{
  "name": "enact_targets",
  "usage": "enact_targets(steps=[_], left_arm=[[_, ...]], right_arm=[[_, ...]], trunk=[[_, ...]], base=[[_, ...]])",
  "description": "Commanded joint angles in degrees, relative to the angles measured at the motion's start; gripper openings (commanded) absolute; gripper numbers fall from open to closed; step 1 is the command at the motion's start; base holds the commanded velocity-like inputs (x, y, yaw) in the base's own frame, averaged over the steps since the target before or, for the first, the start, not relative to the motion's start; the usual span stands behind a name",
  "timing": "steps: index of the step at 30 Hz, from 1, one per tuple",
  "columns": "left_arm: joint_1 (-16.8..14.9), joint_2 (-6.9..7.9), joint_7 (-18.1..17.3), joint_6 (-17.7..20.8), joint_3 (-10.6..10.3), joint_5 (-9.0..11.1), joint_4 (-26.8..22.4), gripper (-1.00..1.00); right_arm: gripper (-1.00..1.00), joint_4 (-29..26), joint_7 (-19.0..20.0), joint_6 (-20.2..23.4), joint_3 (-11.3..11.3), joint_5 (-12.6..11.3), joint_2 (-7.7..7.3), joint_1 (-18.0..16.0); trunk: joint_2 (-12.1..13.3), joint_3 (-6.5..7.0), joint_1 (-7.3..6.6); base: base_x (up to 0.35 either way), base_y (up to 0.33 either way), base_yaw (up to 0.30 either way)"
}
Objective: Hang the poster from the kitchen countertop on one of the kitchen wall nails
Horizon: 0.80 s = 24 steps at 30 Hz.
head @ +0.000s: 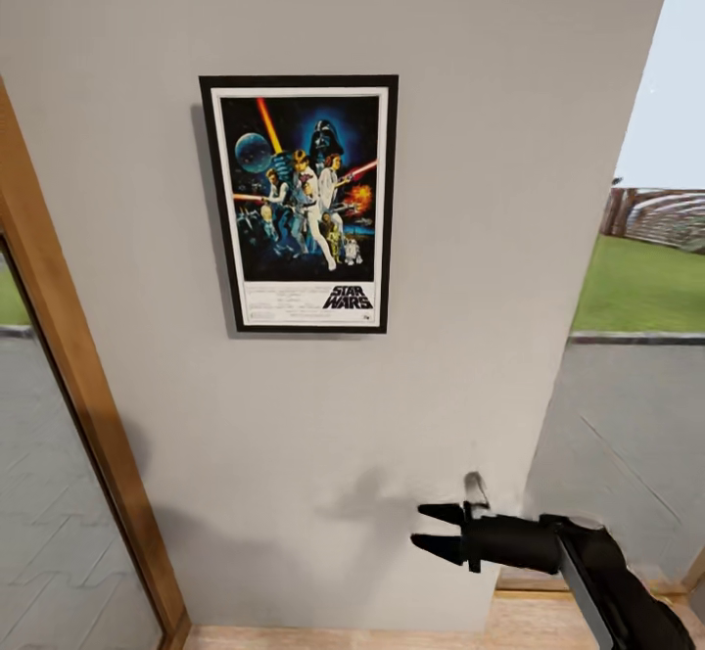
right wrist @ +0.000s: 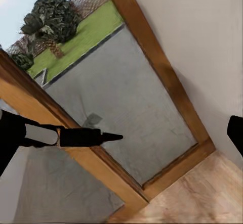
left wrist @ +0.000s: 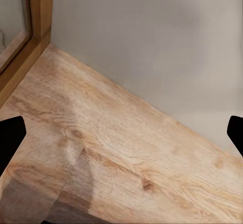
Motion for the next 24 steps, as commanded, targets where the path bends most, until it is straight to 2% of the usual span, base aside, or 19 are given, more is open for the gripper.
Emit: enact_targets(steps=[1, 2, 3, 5, 6, 7, 8, 9, 10, 11, 12, 13, 15, 19, 20, 22, 24], left_arm=[[-0.03, 0.00, -0.26, -0.11, -0.28, 0.59, 0.12, 1.00], [-0.03, -0.01, -0.26, -0.11, -0.28, 0.59, 0.12, 1.00], [-0.03, -0.11, -0.10, -0.04, -0.31, 0.59, 0.18, 1.00], [-0.03, -0.13, -0.05, -0.03, -0.33, 0.59, 0.19, 1.00], [-0.03, -0.14, 0.00, -0.03, -0.34, 0.59, 0.20, 1.00], [-0.03, -0.14, 0.00, -0.03, -0.34, 0.59, 0.20, 1.00], [-0.03, -0.16, 0.00, -0.02, -0.35, 0.59, 0.20, 1.00], [-0.03, -0.19, 0.02, -0.02, -0.36, 0.59, 0.25, 1.00], [-0.03, -0.20, 0.03, -0.02, -0.37, 0.59, 0.28, 1.00], [-0.03, -0.25, 0.05, -0.02, -0.40, 0.54, 0.33, 1.00], [-0.03, -0.49, 0.08, 0.04, -0.39, 0.39, 0.56, 1.00], [-0.03, -0.51, 0.10, 0.06, -0.39, 0.38, 0.59, 1.00], [0.00, -0.59, 0.14, 0.11, -0.39, 0.35, 0.66, 1.00], [0.79, -0.65, 0.16, 0.14, -0.38, 0.34, 0.71, 1.00], [1.19, -0.65, 0.17, 0.14, -0.37, 0.33, 0.72, 1.00], [1.54, -0.60, 0.19, 0.15, -0.40, 0.33, 0.72, 1.00], [1.67, -0.57, 0.18, 0.13, -0.42, 0.33, 0.71, 1.00]], right_arm=[[1.00, 2.70, 0.12, -1.78, -0.13, -0.25, -0.27, 1.09], [1.00, 5.57, 0.12, -4.14, -0.23, -0.23, -0.69, 1.81], [1.00, 32.40, -1.66, -22.04, -0.59, -0.12, -3.23, 4.19], [1.00, 37.39, -3.10, -26.13, -0.56, -0.09, -3.68, 4.36], [1.00, 41.72, -5.02, -29.40, -0.47, -0.07, -4.05, 4.47], [1.00, 43.77, -6.21, -30.65, -0.41, -0.05, -4.17, 4.51], [1.00, 49.70, -10.90, -33.18, -0.29, 0.02, -4.41, 4.59], [1.00, 53.22, -14.81, -34.14, -0.22, 0.05, -4.48, 4.62], [1.00, 54.78, -16.89, -34.48, -0.19, 0.06, -4.50, 4.63], [1.00, 57.57, -21.21, -34.97, -0.15, 0.07, -4.49, 4.64], [1.00, 63.47, -34.31, -35.59, -0.10, 0.05, -4.40, 4.66], [1.00, 64.11, -36.55, -35.64, -0.10, 0.04, -4.33, 4.66], [1.00, 65.91, -46.13, -35.72, -0.09, -0.04, -4.10, 4.67], [1.00, 66.90, -55.21, -35.77, -0.10, -0.16, -3.34, 4.67], [1.00, 67.20, -59.02, -35.83, -0.11, -0.19, -2.69, 4.67], [1.00, 67.45, -63.85, -36.47, -0.10, -0.24, -1.82, 4.67], [1.00, 67.55, -66.34, -37.14, -0.12, -0.28, -1.39, 4.67]], trunk=[[-0.03, 0.10, 0.03], [-0.03, 0.19, 0.03], [-0.03, 0.29, 0.03], [-0.03, 0.48, 0.03], [-0.03, 0.57, 0.03], [-0.03, 0.67, 0.03], [-0.03, 0.76, 0.03], [-0.03, 0.86, 0.03], [-0.03, 0.96, 0.03], [-0.03, 1.05, 0.03], [-0.03, 1.15, 0.03], [-0.03, 1.24, 0.03], [-0.03, 1.43, 0.03], [-0.03, 1.81, 0.03], [-0.03, 1.91, 0.03], [-0.03, 2.09, 0.03], [-0.03, 2.20, 0.03]], base=[[0.000, 0.000, 0.000], [0.000, 0.000, 0.000], [0.000, 0.000, 0.000], [0.000, 0.000, 0.000], [0.000, 0.000, 0.000], [0.000, 0.000, 0.000], [0.000, 0.000, 0.000], [0.000, 0.000, 0.000], [0.000, 0.000, 0.000], [0.000, 0.000, -0.012], [0.000, 0.000, -0.063], [0.000, 0.000, -0.069], [0.000, 0.000, -0.084], [0.000, 0.000, -0.093], [0.000, 0.000, -0.096], [0.000, 0.000, -0.076], [0.000, 0.000, -0.045]])
